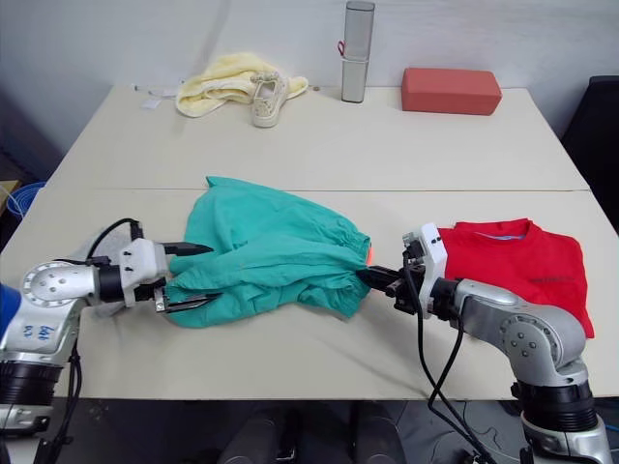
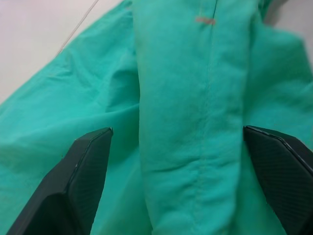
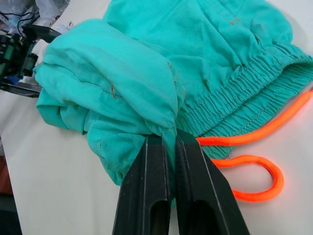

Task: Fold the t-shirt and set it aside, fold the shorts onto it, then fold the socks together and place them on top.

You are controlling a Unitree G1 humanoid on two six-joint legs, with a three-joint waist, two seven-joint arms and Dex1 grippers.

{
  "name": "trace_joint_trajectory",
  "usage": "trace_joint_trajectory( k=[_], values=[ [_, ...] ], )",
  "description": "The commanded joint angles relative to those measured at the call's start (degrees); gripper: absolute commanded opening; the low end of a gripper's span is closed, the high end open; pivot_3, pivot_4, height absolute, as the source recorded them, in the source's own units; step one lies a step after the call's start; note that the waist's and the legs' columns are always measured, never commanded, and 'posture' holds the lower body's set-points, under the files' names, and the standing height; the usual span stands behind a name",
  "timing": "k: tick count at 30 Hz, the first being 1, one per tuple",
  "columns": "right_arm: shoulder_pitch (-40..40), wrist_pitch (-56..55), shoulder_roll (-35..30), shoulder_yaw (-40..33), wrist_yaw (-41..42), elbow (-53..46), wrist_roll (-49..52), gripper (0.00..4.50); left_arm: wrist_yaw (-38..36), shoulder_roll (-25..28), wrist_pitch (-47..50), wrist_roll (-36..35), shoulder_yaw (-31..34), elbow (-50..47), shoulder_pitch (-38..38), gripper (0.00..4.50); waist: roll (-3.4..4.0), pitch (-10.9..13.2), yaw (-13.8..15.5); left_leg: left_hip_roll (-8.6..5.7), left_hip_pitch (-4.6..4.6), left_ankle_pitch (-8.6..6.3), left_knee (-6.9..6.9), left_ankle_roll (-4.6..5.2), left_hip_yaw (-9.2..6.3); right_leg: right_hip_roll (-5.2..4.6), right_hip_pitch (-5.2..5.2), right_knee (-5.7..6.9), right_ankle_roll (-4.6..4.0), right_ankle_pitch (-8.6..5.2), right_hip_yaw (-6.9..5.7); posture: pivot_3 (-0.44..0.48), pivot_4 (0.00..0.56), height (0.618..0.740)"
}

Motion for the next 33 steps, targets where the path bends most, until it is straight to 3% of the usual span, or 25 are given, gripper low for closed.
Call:
trace_joint_trajectory(
  k=[1, 8, 11, 14, 19, 25, 29, 33],
  values=[
    [0.1, -1.2, -0.5, -1.2, 1.5, -2.1, -0.4, 0.00, 1.2, -0.3, -3.8, 1.1, 0.3, 3.4, -2.5, 4.06, 0.00, 0.0, 0.1, 0.00, -0.04, 0.00, 0.00, 0.00, 0.02, 0.00, -0.07, 0.04, 0.00, 0.00, 0.01, 0.000, 0.150, 0.740],
    [2.1, -6.9, -2.4, -1.3, 8.4, -4.0, -4.2, 0.00, -1.0, -1.9, -2.1, -3.3, 0.9, 3.9, -4.6, 1.86, -0.02, 0.0, 0.3, -0.03, -0.14, 0.05, 0.11, 0.05, 0.03, 0.00, -0.14, 0.10, 0.06, 0.03, 0.02, 0.000, 0.150, 0.740],
    [4.3, -16.8, -5.7, 0.0, 17.1, -5.2, -10.9, 0.00, -3.8, -0.7, 1.9, -7.8, 2.4, 1.6, -3.3, 0.93, -0.03, 0.0, 0.3, -0.03, -0.15, 0.05, 0.11, 0.05, 0.03, 0.00, -0.14, 0.10, 0.06, 0.03, 0.01, 0.000, 0.150, 0.740],
    [7.1, -34.2, -8.0, 0.5, 27.6, -3.7, -20.6, 0.00, -6.1, 0.5, 9.6, -15.3, 5.7, -3.2, -1.6, 0.04, -0.05, 0.0, 0.3, -0.03, -0.15, 0.04, 0.12, 0.06, 0.05, 0.03, -0.14, 0.09, 0.07, 0.03, 0.01, 0.000, 0.150, 0.740],
    [12.8, -53.1, -9.3, -3.4, 39.3, 0.6, -27.1, 0.00, -11.1, 5.1, 16.8, -22.2, 10.2, -12.6, 6.1, 0.04, -0.11, 0.0, 0.1, 0.00, -0.10, 0.06, 0.12, 0.02, 0.09, 0.11, -0.10, 0.11, 0.07, 0.03, 0.03, 0.000, 0.150, 0.740],
    [19.4, -67.6, -12.2, -5.4, 50.2, 5.0, -30.0, 0.00, -17.1, 9.0, 14.7, -21.6, 12.4, -21.0, 19.8, 0.04, -0.09, 0.1, 0.2, 0.04, 0.25, 0.01, 0.12, 0.01, 0.08, 0.09, 0.34, -0.28, 0.06, 0.02, 0.04, 0.000, 0.150, 0.740],
    [24.8, -69.8, -13.5, -3.5, 52.8, 3.1, -30.7, 0.00, -17.6, 8.5, 12.3, -19.7, 12.6, -26.2, 30.3, 0.04, -0.10, 0.1, 0.3, 0.07, 0.38, -0.07, 0.05, -0.01, 0.04, 0.05, 0.50, -0.48, 0.02, 0.00, 0.06, 0.000, 0.150, 0.740],
    [25.2, -65.6, -13.1, -0.5, 50.3, 0.6, -30.9, 0.00, -12.0, 6.6, 14.6, -19.9, 11.6, -27.4, 30.1, 0.04, -0.09, 0.1, 0.5, 0.08, 0.49, -0.11, 0.05, -0.03, -0.03, 0.02, 0.61, -0.47, -0.03, -0.02, 0.05, 0.000, 0.150, 0.740]
  ],
)
